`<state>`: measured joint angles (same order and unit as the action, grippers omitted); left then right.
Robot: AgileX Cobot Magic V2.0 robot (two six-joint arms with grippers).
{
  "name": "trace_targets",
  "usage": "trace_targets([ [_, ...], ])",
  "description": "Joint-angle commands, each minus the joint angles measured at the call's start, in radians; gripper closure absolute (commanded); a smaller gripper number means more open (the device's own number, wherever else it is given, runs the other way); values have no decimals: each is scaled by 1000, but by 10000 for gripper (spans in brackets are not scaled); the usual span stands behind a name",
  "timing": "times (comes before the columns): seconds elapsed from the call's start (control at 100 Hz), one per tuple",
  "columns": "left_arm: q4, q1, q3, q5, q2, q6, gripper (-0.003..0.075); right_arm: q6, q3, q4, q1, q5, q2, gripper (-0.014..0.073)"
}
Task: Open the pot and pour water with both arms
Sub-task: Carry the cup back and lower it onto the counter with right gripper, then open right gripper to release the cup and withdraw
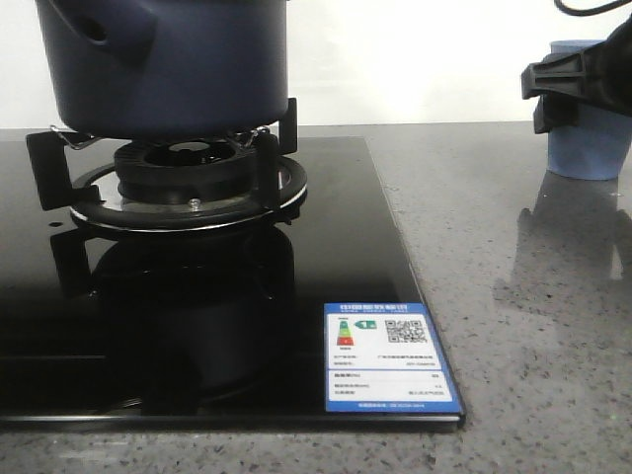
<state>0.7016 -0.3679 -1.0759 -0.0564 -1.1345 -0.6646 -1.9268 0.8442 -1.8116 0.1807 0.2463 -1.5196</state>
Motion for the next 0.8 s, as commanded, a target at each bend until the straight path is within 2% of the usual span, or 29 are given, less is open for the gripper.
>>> trace_targets([
  [0.0,9,-7,-37,90,26,5,395,0,7,-41,-5,32,64,41],
  [0.48,11,-7,-37,89,26,5,395,0,-180,25,-5,-37,234,41],
  [0.66,19,-18,-37,56,22,5,395,0,-280,44,-5,-72,364,41],
  [0.79,15,-63,-37,56,-2,5,395,0,-322,54,-5,-161,490,41],
])
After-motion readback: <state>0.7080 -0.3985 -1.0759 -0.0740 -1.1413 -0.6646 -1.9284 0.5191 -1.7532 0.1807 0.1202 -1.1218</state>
